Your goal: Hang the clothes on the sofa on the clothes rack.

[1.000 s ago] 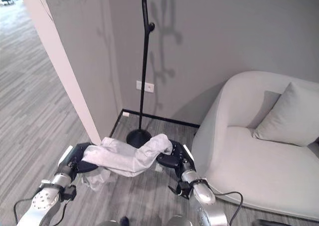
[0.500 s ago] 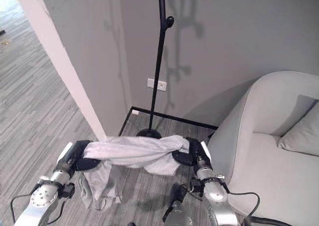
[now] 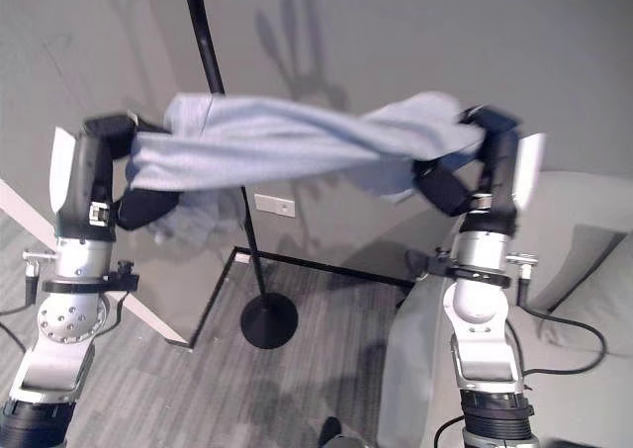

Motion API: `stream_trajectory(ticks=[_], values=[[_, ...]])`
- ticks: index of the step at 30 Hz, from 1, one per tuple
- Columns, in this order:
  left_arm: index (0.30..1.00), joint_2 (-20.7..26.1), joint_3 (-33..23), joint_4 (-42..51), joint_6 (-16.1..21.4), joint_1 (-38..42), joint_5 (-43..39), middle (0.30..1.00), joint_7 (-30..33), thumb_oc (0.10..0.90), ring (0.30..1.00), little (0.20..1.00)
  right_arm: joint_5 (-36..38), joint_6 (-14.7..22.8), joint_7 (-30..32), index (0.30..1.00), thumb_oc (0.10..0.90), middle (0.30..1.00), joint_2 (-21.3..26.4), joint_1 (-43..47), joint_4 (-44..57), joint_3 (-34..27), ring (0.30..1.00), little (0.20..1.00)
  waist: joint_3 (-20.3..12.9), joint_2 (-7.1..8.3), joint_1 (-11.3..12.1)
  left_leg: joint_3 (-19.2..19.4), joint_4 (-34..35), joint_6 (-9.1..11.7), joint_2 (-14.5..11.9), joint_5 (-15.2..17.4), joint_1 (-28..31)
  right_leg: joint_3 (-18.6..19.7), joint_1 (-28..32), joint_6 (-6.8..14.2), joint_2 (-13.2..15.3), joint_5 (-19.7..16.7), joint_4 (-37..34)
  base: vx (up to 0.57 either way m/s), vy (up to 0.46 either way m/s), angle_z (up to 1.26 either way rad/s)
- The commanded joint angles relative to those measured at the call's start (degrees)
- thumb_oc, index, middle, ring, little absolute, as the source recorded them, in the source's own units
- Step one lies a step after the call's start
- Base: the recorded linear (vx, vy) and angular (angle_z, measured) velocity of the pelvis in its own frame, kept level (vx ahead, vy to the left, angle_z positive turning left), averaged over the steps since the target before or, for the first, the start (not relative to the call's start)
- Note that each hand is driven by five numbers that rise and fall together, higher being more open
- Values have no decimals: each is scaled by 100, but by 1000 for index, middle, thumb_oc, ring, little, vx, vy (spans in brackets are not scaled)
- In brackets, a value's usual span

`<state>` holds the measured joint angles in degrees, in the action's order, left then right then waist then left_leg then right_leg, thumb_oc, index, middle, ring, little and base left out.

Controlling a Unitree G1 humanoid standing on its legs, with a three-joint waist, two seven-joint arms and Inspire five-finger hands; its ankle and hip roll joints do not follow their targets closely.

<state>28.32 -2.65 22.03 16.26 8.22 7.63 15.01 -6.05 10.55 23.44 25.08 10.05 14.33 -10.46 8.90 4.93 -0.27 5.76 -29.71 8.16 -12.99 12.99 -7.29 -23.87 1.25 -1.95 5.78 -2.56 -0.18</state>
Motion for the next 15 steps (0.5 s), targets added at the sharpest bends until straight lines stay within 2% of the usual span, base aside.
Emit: stream_trajectory(ticks=[1, 2, 3, 7, 12, 14, 15], values=[[300, 346, -1363, 345, 394, -134, -9, 300, 1167, 400, 300, 300, -305, 181, 679, 300, 400, 300, 364, 99, -137, -744, 300, 300, -266, 63, 588, -405, 1080, -244, 477, -341, -131, 93, 181, 817, 358, 147, -482, 59, 134, -41], [300, 318, -1483, 407, 405, -225, 63, 300, 1232, 400, 300, 300, -362, 131, 705, 300, 400, 300, 421, 106, -256, -781, 300, 300, -275, 101, 630, -578, 1558, -217, 627, -572, 4, 118, 199, 772, 368, 110, -482, 147, 159, -59], [300, 237, -1635, 556, 440, -399, 158, 300, 1262, 400, 300, 300, -423, 140, 777, 300, 400, 300, 339, 21, -432, -851, 300, 300, -374, 65, 667, -602, 2273, -263, 625, -723, 284, 32, 260, 771, 253, 210, -482, 132, 107, -55], [300, 329, -1713, 677, 491, -686, 65, 300, 1081, 400, 300, 300, -285, 152, 706, 300, 400, 300, 329, -138, -574, -956, 300, 300, -665, 161, 651, -506, 2991, -236, 651, -1023, 686, 28, 271, 795, 249, 275, -482, 123, 54, -14], [300, 713, -1729, 315, 302, -314, 251, 300, 1207, 400, 300, 300, 43, 129, 587, 300, 400, 300, 565, 147, -1145, -742, 300, 300, -876, 239, 728, -355, 3389, -291, 694, -1120, 1037, 148, 318, 830, 243, 321, -482, 76, 50, 12], [300, 885, -1559, 24, 249, 81, 254, 300, 1187, 400, 300, 300, -6, 30, 621, 300, 400, 300, 865, 378, -1570, -623, 300, 300, -927, 229, 753, -284, 3444, -316, 717, -1087, 1148, 171, 380, 858, 259, 331, -482, 69, 55, 2], [300, 1087, -1385, -260, 152, 476, 316, 300, 1250, 400, 300, 300, -191, -132, 714, 300, 400, 300, 1192, 616, -1910, -464, 300, 300, -988, 203, 739, -252, 3438, -329, 716, -1008, 1227, 205, 446, 885, 252, 366, -480, 50, 72, 6]])
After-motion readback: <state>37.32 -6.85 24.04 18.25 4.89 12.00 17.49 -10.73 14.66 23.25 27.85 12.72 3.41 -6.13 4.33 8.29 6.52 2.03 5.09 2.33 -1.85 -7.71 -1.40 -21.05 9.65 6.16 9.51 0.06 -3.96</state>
